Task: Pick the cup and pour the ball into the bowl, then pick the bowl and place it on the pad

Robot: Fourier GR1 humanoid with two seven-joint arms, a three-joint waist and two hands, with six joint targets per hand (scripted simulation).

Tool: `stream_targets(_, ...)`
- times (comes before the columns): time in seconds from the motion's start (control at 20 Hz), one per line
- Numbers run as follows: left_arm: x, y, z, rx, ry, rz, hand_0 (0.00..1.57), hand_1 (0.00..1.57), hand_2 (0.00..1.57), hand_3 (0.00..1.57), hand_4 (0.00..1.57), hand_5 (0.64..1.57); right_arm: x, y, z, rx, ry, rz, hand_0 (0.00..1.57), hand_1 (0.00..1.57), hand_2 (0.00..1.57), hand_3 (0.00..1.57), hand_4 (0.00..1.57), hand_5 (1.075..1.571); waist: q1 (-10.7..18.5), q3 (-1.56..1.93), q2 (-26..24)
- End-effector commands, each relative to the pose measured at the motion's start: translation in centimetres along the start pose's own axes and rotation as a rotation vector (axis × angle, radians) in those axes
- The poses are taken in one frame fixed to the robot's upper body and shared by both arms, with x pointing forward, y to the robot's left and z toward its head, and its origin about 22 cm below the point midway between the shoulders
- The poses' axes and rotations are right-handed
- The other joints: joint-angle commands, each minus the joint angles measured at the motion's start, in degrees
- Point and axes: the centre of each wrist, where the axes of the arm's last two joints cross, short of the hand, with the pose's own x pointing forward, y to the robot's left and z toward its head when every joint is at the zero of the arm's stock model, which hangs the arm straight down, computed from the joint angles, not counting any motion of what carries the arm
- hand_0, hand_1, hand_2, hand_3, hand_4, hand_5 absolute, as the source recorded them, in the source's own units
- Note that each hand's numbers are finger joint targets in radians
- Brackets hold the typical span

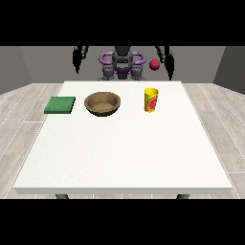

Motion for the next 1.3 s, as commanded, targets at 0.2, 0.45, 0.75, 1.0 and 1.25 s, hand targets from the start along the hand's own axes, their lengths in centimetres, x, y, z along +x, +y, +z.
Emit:
stream_targets(0.2, 3.2, 1.0, -0.3, -0.017, -0.046, -0.029, 0.0, 0.0, 0.0, 0.0, 0.0, 1.535, 2.6, -1.5, 0.0, -0.005, 0.002, 0.055, 0.0, 0.0, 0.0, 0.31, 1.06, 1.571, -0.7, 0.92, -15.2)
stream_targets(0.45, 7.7, -2.0, -1.6, -0.126, -0.068, 0.313, 0.0, 0.0, 0.0, 0.0, 0.0, 1.537, 7.2, 6.6, -1.3, 0.088, 0.003, -0.168, 0.0, 0.0, 0.0, 0.0, 0.85, 1.57, 1.6, 0.97, -27.3)
stream_targets(0.75, 8.0, -1.9, 0.5, -0.161, 0.052, 0.396, 0.0, 0.0, 0.0, 0.0, 0.0, 1.544, 7.4, 12.7, 1.0, 0.027, 0.186, -0.197, 0.0, 0.0, 0.0, 0.0, 0.58, 1.568, 3.7, 1.16, -27.7)
stream_targets(1.0, 9.8, -1.1, -1.5, -0.163, -0.14, 0.327, 0.0, 0.0, 0.0, 0.0, 0.0, 1.518, 13.5, 15.6, -1.2, 0.12, -0.047, -0.108, 0.0, 0.0, 0.0, 0.0, 0.3, 1.569, -1.0, 1.12, -15.4)
stream_targets(1.25, 13.6, -0.1, -4.5, -0.144, -0.378, 0.289, 0.0, 0.0, 0.0, 0.0, 0.0, 1.512, 13.7, 13.3, -3.6, 0.088, -0.216, -0.084, 0.0, 0.0, 0.0, 0.0, 0.0, 1.569, -1.8, 1.19, 0.4)
